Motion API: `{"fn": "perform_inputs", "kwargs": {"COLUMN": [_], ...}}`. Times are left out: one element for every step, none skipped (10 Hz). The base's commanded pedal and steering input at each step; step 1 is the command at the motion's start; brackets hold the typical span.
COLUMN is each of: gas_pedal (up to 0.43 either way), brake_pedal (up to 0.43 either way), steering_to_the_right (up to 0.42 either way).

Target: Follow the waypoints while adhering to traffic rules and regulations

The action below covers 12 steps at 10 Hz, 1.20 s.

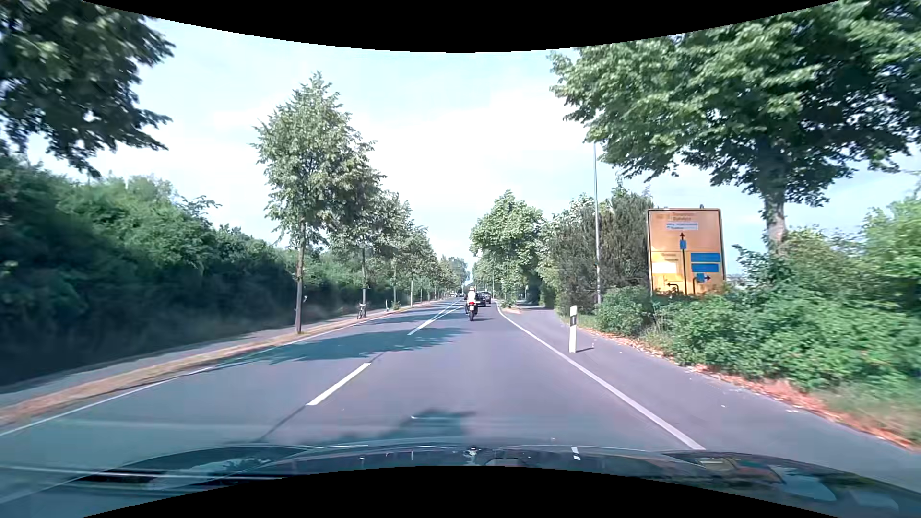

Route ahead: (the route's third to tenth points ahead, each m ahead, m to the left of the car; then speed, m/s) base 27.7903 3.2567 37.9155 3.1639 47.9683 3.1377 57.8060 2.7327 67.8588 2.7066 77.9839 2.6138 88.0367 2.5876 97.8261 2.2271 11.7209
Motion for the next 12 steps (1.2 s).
{"fn": "perform_inputs", "kwargs": {"gas_pedal": [0.157, 0.157, 0.157, 0.157, 0.157, 0.157, 0.169, 0.177, 0.177, 0.177, 0.189, 0.189], "brake_pedal": [0.0, 0.0, 0.0, 0.0, 0.0, 0.0, 0.0, 0.0, 0.0, 0.0, 0.0, 0.0], "steering_to_the_right": [0.003, 0.003, 0.003, 0.003, 0.003, 0.003, 0.003, 0.003, 0.003, 0.003, 0.003, 0.003]}}
